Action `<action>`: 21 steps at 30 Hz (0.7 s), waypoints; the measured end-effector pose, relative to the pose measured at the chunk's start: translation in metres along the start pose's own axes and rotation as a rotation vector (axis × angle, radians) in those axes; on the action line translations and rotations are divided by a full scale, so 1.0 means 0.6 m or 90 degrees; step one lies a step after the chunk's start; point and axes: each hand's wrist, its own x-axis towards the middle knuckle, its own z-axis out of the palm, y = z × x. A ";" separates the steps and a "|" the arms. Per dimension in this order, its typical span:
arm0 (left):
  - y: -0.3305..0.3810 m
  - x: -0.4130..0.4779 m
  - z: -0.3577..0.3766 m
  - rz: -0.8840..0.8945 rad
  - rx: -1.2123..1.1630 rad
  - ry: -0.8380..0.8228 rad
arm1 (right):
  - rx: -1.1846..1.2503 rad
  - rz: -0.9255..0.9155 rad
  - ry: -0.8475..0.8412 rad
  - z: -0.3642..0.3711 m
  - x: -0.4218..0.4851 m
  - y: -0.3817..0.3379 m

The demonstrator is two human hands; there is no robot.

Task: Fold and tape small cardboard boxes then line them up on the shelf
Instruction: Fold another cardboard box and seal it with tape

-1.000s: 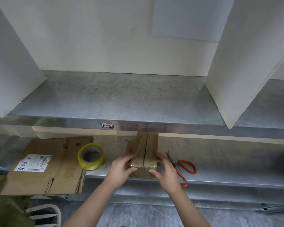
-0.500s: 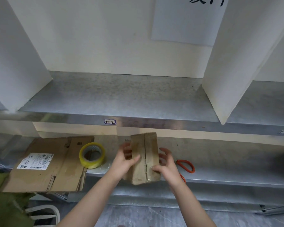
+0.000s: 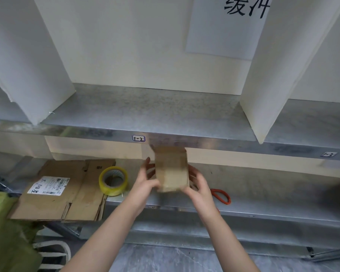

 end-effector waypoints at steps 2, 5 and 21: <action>-0.021 -0.005 -0.008 -0.012 0.019 -0.002 | -0.063 -0.031 -0.002 -0.003 -0.001 0.011; -0.059 -0.008 -0.020 -0.023 0.089 -0.005 | -0.174 -0.026 0.008 0.000 -0.004 0.041; -0.167 0.023 -0.055 -0.038 0.313 -0.043 | -0.199 0.077 0.015 0.036 0.016 0.178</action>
